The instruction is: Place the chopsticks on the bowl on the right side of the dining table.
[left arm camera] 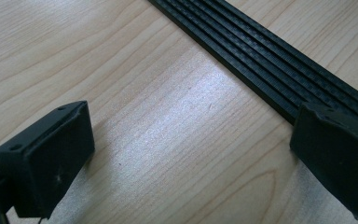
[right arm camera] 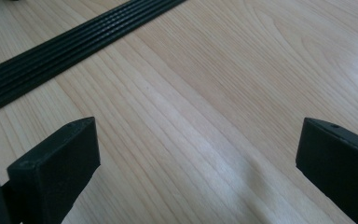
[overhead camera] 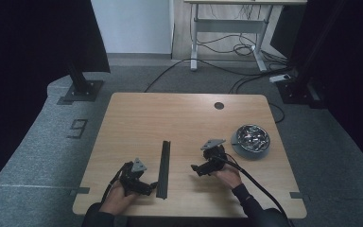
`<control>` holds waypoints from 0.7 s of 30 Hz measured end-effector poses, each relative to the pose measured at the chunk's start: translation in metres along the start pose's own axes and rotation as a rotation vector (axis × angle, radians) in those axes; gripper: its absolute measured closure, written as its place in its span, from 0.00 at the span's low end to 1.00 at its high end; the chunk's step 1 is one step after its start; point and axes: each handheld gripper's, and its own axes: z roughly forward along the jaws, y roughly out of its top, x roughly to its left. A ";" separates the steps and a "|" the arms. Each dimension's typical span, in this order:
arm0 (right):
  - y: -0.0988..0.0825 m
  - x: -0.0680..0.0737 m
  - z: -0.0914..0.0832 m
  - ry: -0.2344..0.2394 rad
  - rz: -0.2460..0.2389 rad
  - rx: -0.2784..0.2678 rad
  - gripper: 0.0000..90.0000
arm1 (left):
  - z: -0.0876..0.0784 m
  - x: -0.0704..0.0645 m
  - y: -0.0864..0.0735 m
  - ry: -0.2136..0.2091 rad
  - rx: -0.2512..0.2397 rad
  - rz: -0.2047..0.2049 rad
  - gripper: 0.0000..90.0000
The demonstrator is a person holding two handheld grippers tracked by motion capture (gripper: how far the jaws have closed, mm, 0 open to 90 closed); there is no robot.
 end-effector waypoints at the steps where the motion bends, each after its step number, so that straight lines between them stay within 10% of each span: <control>1: 0.002 0.001 0.001 0.002 -0.007 0.000 0.00 | 0.000 0.000 0.000 0.000 0.000 -0.001 0.00; 21: 0.032 0.018 0.025 0.039 -0.019 0.005 0.00 | 0.000 0.000 0.000 0.000 -0.001 -0.001 0.00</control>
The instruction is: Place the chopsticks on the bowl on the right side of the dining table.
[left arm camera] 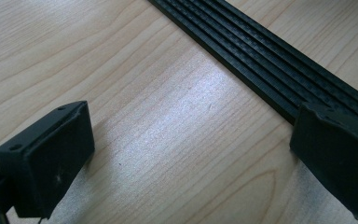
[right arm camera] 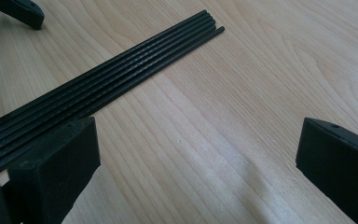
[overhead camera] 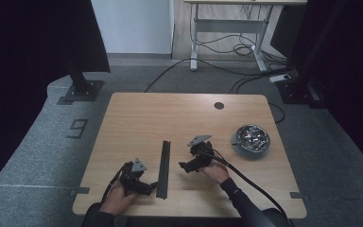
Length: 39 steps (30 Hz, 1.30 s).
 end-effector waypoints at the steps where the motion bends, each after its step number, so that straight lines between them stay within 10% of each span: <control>1: 0.001 0.001 0.002 -0.001 -0.002 0.008 0.00 | 0.000 0.000 0.000 0.000 0.000 0.000 0.00; 39: 0.018 0.031 0.058 -0.002 -0.040 0.060 0.00 | 0.000 0.000 0.000 -0.001 0.000 -0.001 0.00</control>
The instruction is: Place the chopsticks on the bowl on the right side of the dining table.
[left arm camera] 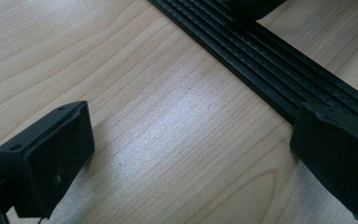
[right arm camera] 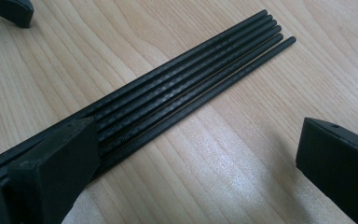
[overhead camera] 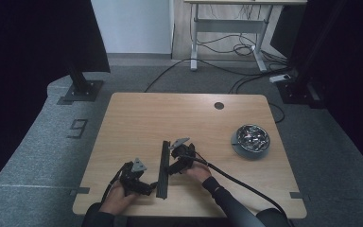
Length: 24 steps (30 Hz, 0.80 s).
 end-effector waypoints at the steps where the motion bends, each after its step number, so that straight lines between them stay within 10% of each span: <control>1: 0.000 0.000 0.001 0.002 -0.002 0.002 0.00 | 0.000 0.000 0.000 0.000 0.001 0.000 0.00; 24: -0.012 -0.017 -0.007 -0.034 0.033 0.030 0.00 | 0.000 0.000 0.000 0.001 0.001 -0.001 0.00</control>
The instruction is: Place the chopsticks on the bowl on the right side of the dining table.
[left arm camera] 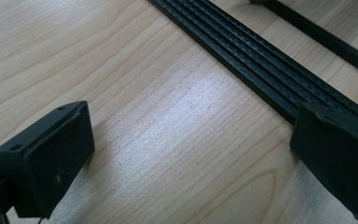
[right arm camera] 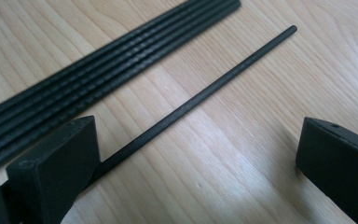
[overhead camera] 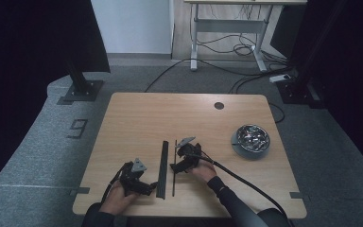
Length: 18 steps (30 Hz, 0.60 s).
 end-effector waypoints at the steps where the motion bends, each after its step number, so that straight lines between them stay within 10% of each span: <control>1: -0.001 -0.001 -0.001 -0.001 0.001 0.000 0.00 | 0.000 0.000 0.000 -0.001 -0.001 -0.001 0.00; 18: -0.027 -0.025 -0.020 -0.039 0.051 -0.020 0.00 | 0.000 0.000 0.000 0.000 0.000 0.000 0.00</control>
